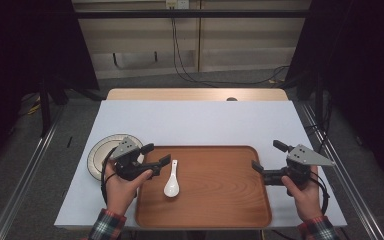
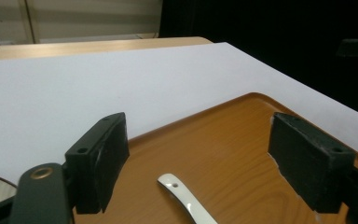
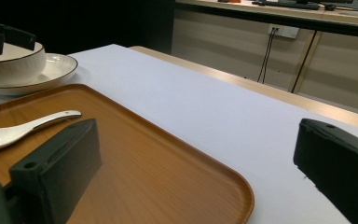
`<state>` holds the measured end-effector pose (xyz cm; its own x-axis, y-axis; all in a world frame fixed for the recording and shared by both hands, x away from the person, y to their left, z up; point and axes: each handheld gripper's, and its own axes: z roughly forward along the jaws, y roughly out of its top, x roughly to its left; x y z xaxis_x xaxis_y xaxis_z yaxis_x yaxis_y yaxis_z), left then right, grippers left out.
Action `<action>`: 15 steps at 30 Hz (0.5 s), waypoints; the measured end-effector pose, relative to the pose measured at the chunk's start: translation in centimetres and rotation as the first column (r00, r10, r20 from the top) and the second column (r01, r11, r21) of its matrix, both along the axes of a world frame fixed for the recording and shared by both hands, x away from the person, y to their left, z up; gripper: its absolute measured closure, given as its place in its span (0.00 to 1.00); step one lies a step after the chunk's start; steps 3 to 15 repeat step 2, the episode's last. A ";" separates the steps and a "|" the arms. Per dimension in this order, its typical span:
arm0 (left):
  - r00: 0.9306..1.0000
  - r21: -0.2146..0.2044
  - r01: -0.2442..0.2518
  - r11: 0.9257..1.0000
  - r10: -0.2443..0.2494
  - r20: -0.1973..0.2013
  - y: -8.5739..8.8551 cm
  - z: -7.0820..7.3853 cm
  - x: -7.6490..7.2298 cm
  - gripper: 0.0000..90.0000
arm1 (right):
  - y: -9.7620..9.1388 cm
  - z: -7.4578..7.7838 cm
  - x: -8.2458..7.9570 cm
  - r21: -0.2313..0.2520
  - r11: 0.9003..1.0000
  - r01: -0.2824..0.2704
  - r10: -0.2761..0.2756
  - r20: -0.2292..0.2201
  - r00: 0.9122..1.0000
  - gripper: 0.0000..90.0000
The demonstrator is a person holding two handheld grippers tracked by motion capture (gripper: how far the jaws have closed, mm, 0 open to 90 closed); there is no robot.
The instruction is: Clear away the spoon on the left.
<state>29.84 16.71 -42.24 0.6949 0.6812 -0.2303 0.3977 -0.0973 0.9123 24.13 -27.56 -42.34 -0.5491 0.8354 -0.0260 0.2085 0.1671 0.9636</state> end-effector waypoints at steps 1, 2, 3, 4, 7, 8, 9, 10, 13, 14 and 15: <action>1.000 -0.004 0.003 1.000 -0.003 0.002 0.0 0.0 0.0 0.21 | 0.0 0.0 0.0 0.000 1.000 0.000 0.000 0.000 1.000 0.00; 1.000 -0.005 0.004 1.000 -0.004 0.001 0.1 0.1 0.0 0.20 | 0.0 0.0 0.0 0.000 1.000 0.001 -0.001 0.000 1.000 0.00; 1.000 -0.005 0.004 1.000 -0.004 0.001 0.1 0.1 0.0 0.20 | 0.0 0.0 0.0 0.000 1.000 0.001 -0.001 0.000 1.000 0.00; 1.000 -0.005 0.004 1.000 -0.004 0.001 0.1 0.1 0.0 0.20 | 0.0 0.0 0.0 0.000 1.000 0.001 -0.001 0.000 1.000 0.00; 1.000 -0.005 0.004 1.000 -0.004 0.001 0.1 0.1 0.0 0.20 | 0.0 0.0 0.0 0.000 1.000 0.001 -0.001 0.000 1.000 0.00; 1.000 -0.005 0.004 1.000 -0.004 0.001 0.1 0.1 0.0 0.20 | 0.0 0.0 0.0 0.000 1.000 0.001 -0.001 0.000 1.000 0.00; 1.000 -0.005 0.004 1.000 -0.004 0.001 0.1 0.1 0.0 0.20 | 0.0 0.0 0.0 0.000 1.000 0.001 -0.001 0.000 1.000 0.00; 1.000 -0.005 0.004 1.000 -0.004 0.001 0.1 0.1 0.0 0.20 | 0.0 0.0 0.0 0.000 1.000 0.001 -0.001 0.000 1.000 0.00; 1.000 -0.005 0.004 1.000 -0.004 0.001 0.1 0.1 0.0 0.20 | 0.0 0.0 0.0 0.000 1.000 0.001 -0.001 0.000 1.000 0.00; 1.000 -0.005 0.004 1.000 -0.004 0.001 0.1 0.1 0.0 0.20 | 0.0 0.0 0.0 0.000 1.000 0.001 -0.001 0.000 1.000 0.00; 1.000 -0.005 0.004 1.000 -0.004 0.001 0.1 0.1 0.0 0.20 | 0.0 0.0 0.0 0.000 1.000 0.001 -0.001 0.000 1.000 0.00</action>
